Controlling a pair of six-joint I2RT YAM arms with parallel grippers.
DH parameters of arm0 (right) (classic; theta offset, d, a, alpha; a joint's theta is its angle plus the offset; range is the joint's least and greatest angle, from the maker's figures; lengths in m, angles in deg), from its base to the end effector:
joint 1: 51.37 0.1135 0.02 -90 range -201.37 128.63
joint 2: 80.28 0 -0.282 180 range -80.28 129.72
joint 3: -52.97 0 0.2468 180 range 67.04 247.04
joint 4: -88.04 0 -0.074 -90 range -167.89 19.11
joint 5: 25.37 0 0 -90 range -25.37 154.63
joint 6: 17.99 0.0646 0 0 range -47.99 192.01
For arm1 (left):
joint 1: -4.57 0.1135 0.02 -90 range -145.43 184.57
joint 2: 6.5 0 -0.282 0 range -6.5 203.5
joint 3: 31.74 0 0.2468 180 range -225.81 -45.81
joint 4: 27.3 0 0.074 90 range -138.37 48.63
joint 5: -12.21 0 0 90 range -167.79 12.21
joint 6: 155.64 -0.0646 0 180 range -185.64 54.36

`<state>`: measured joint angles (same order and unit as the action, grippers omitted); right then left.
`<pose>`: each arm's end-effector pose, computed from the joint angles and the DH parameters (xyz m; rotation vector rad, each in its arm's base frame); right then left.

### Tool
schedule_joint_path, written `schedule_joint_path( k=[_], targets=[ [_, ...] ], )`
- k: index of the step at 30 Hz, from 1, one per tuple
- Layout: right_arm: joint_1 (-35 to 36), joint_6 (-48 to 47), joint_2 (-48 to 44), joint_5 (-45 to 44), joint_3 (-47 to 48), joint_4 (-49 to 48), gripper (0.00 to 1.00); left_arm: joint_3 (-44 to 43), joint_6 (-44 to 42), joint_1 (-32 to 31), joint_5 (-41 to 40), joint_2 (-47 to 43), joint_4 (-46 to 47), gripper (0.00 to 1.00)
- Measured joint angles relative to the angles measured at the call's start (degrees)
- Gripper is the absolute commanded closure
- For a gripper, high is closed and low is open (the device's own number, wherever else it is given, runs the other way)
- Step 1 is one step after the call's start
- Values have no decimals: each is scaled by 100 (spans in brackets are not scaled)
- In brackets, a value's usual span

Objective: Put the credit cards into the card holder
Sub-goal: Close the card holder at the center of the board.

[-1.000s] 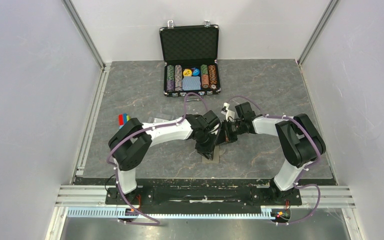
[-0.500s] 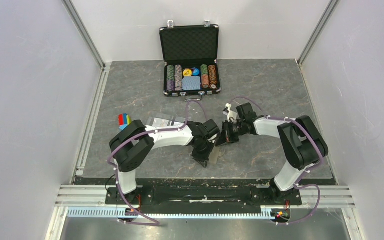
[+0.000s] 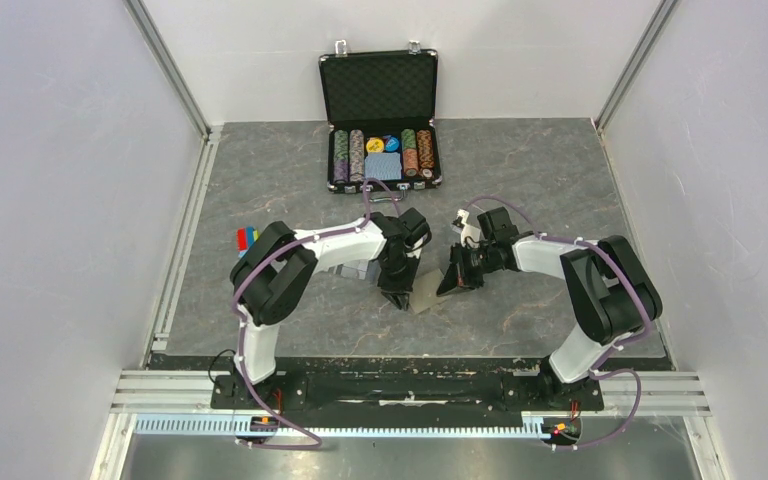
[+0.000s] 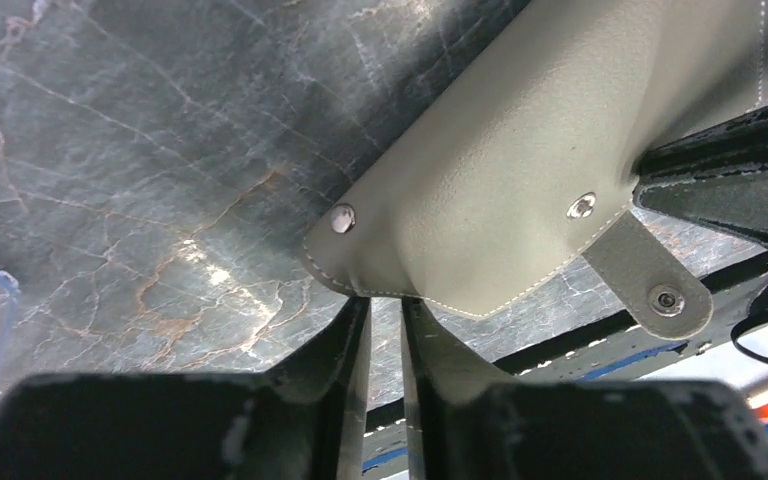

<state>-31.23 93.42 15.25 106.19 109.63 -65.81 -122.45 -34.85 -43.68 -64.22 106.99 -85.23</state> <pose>0.2584 0.1404 0.1284 -0.2009 2.7552 1.1930 0.2431 -0.2951 0.1416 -0.4976 -3.0438 0.4425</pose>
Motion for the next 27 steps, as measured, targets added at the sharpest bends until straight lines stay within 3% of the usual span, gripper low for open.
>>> schedule_joint_path(
  k=[3,7,16,27],
  targets=[
    [-2,-4,22,-2,4,9,97,15,-114,0,-70,-83,-22,61],
    [-9,0,63,31,7,4,97,199,-168,-48,-68,-468,83,55],
    [-7,2,122,127,7,-42,98,251,-195,-627,501,-1198,1357,53],
    [-11,2,151,175,4,-61,98,-122,-555,-699,306,-640,1252,57]
  ],
)
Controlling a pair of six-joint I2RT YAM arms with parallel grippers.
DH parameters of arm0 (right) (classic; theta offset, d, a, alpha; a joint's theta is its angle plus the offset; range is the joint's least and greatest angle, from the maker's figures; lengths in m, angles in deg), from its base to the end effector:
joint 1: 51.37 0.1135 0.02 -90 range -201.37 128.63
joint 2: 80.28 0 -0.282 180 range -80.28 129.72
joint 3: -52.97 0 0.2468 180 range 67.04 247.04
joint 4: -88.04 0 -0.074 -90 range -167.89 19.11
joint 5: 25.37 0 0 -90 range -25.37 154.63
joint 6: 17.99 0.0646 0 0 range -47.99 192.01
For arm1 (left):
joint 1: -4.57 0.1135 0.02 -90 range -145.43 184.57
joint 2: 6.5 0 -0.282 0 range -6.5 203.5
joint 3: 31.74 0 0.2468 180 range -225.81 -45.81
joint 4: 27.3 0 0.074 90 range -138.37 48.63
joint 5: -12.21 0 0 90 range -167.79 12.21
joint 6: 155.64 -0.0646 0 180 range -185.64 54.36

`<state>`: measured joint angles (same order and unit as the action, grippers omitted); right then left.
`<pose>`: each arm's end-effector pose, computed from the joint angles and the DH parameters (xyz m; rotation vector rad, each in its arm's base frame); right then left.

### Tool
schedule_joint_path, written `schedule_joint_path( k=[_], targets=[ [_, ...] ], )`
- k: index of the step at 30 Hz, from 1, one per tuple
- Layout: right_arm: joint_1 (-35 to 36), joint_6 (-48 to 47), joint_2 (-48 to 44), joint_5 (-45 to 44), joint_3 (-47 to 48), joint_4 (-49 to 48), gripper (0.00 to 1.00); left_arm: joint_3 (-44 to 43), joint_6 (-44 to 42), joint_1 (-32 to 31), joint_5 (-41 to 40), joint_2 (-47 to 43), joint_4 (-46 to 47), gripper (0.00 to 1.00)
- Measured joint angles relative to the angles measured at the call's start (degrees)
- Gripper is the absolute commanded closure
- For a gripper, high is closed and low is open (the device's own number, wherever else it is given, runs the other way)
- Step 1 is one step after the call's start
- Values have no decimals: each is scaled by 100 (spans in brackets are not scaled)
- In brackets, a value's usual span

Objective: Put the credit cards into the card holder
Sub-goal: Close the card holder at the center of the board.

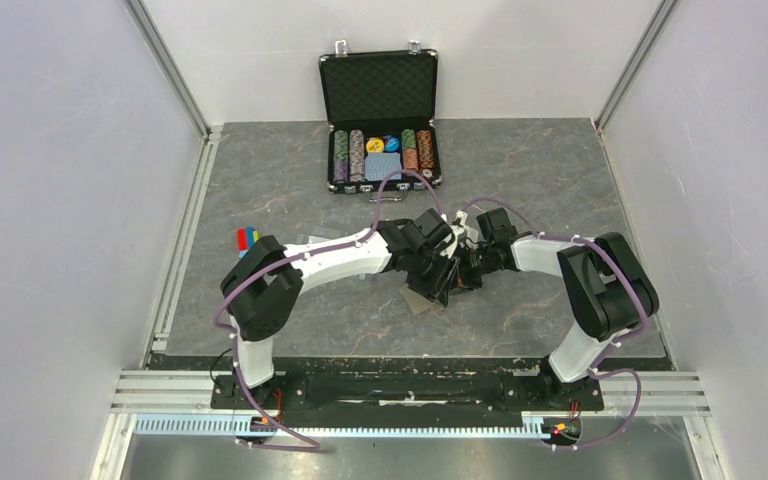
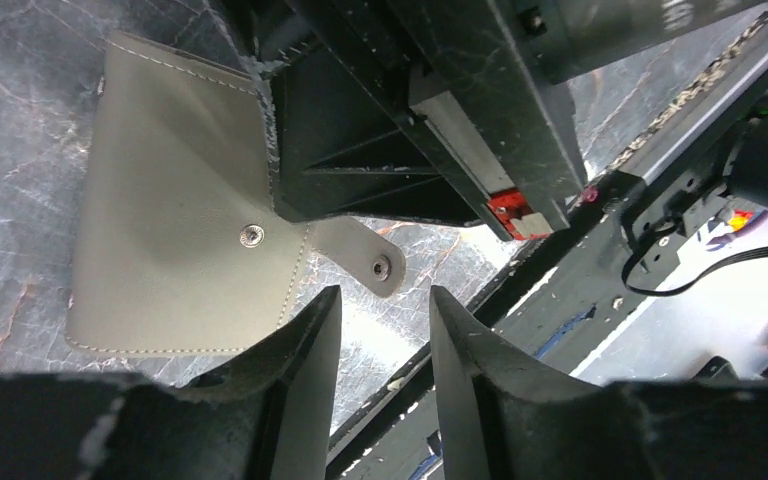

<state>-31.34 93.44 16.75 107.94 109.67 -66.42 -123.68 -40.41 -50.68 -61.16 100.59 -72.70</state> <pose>0.2593 0.1417 0.1232 -0.2006 2.7639 1.2343 0.2173 -0.3457 0.2002 0.8368 2.7017 -0.7951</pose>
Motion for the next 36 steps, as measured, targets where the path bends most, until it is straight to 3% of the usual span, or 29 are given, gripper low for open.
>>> schedule_joint_path(
  k=[5,16,36],
  targets=[
    [-2,7,15,35,0,-20,98,-9,-136,-125,-42,179,-39,62],
    [-2,24,22,44,-2,-26,99,-15,-186,-221,-282,387,-33,98],
    [-2,-221,-7,31,-9,13,100,-22,-168,31,-592,332,-61,98]
  ],
)
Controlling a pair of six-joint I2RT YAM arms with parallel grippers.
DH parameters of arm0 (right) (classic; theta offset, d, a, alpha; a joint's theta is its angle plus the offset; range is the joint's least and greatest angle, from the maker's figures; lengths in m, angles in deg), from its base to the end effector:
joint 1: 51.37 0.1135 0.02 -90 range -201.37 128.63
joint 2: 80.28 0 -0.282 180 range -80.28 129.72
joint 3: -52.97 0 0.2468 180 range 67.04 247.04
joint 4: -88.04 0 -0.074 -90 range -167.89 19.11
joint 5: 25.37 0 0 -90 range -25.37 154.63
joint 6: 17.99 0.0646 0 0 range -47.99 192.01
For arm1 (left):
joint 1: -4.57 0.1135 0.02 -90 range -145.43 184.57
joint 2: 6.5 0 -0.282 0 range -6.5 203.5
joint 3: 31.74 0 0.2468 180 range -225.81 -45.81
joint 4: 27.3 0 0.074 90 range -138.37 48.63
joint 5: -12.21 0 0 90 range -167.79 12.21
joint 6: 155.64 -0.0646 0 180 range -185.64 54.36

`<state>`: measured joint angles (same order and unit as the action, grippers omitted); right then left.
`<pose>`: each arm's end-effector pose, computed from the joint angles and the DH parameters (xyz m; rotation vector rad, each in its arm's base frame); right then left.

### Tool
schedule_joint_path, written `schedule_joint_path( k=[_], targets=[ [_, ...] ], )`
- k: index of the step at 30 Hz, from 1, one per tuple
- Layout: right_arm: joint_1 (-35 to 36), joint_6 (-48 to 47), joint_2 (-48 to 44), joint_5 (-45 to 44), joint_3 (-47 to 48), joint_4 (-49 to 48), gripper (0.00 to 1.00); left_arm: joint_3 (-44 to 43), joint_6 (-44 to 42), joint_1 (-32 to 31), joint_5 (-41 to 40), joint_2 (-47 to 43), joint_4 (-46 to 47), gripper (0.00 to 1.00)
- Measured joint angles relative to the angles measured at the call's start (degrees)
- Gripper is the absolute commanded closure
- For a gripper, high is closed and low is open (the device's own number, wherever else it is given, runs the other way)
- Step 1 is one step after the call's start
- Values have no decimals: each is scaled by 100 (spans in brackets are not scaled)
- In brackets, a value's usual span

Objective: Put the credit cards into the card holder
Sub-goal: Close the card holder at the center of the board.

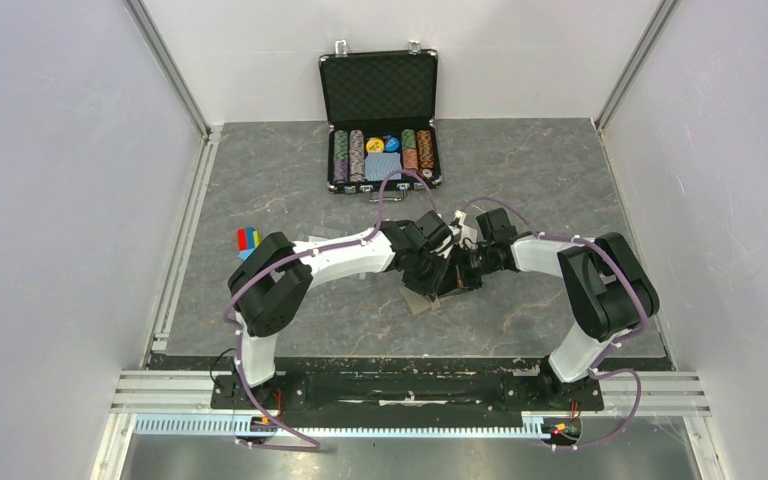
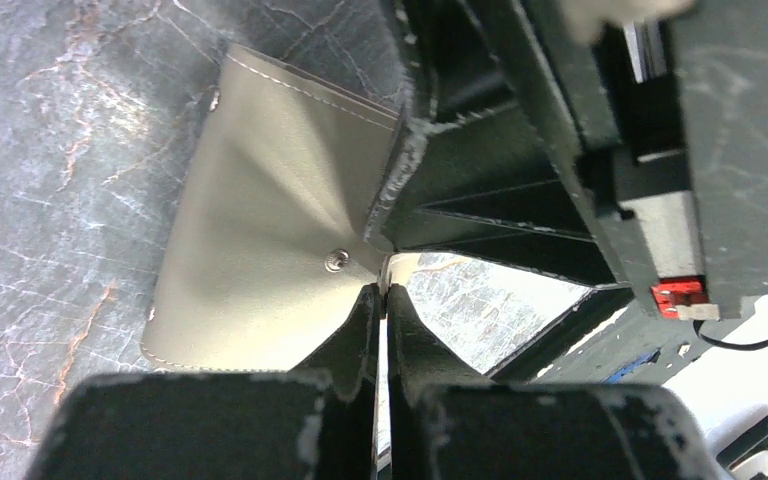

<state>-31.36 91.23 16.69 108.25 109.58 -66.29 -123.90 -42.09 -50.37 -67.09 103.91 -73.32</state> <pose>0.2585 0.1416 0.1232 -0.2525 2.7480 1.2325 0.2271 -0.3445 0.1767 0.8285 2.7233 -0.6176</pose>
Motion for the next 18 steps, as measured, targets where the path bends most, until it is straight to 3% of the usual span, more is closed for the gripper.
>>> schedule_joint_path(
  k=[13,18],
  targets=[
    [2,-236,-52,-17,-4,44,100,-13,76,131,-44,2,-52,97],
    [2,-380,-129,-31,-81,96,100,-74,76,131,-234,26,-160,87]
  ],
)
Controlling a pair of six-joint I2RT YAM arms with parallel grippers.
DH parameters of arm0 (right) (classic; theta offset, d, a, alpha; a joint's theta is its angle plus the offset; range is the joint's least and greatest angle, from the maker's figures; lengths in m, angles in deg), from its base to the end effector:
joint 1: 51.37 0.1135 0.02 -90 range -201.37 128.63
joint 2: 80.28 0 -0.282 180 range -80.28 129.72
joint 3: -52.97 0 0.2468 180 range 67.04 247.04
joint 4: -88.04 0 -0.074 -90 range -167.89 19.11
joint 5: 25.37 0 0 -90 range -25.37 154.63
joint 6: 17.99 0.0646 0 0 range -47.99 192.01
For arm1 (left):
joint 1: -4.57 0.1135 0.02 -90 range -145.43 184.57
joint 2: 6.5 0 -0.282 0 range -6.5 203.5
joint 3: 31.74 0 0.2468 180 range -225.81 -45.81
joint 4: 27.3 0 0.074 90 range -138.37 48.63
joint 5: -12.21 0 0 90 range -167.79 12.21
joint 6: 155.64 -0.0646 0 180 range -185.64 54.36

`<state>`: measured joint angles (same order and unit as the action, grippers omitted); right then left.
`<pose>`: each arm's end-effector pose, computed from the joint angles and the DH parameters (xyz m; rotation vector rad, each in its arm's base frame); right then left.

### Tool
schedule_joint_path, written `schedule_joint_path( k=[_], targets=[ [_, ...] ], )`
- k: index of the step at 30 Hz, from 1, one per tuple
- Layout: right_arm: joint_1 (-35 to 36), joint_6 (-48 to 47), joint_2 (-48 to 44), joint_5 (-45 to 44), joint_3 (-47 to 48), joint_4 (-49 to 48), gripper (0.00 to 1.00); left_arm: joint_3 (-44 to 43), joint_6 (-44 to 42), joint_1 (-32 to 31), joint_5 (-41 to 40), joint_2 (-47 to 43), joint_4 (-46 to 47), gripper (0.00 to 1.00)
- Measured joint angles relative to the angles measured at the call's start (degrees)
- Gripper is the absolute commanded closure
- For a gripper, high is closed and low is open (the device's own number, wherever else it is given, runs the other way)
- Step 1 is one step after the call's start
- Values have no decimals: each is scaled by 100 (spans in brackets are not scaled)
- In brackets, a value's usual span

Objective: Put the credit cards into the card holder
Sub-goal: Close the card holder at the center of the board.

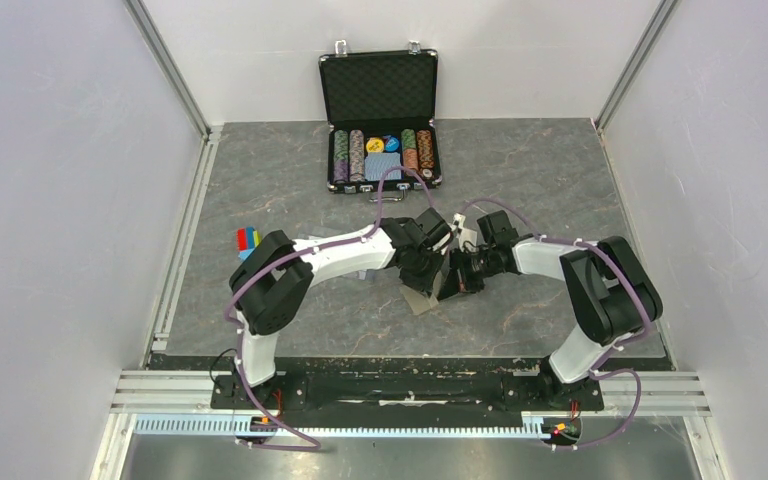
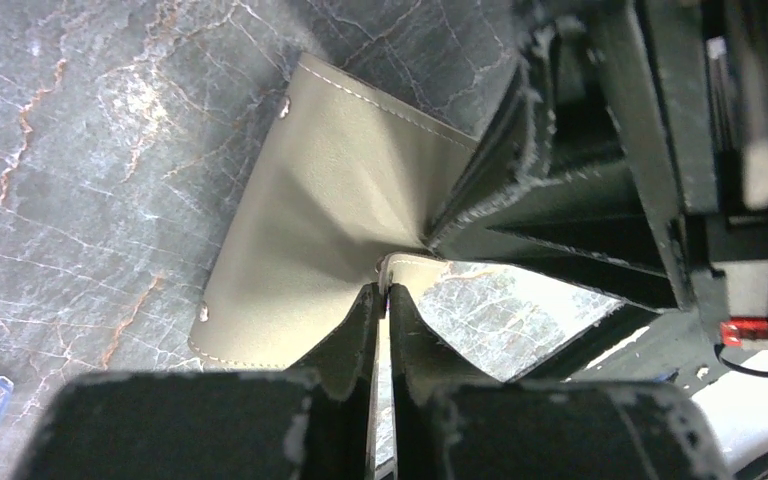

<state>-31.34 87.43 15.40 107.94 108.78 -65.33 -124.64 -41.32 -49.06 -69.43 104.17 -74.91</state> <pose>0.2531 0.1394 0.1249 -0.3360 2.7261 1.2086 0.2368 -0.3373 0.1766 0.7641 2.7424 -0.5524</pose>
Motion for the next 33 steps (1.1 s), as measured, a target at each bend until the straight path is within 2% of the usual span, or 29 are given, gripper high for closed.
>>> schedule_joint_path(
  k=[2,4,13,23,33],
  targets=[
    [2,-79,-42,-26,-48,52,100,-74,2,-2,-76,61,-74,81],
    [2,-166,-74,-76,-92,133,100,-186,4,-7,-197,181,-157,80],
    [11,-367,-195,-111,-273,210,100,-278,4,9,-382,269,-208,87],
    [0,-208,-623,81,-476,-48,100,-289,4,20,-402,267,-133,87],
    [11,140,-407,367,-468,-566,100,-289,4,52,-490,267,-66,85]
  ],
)
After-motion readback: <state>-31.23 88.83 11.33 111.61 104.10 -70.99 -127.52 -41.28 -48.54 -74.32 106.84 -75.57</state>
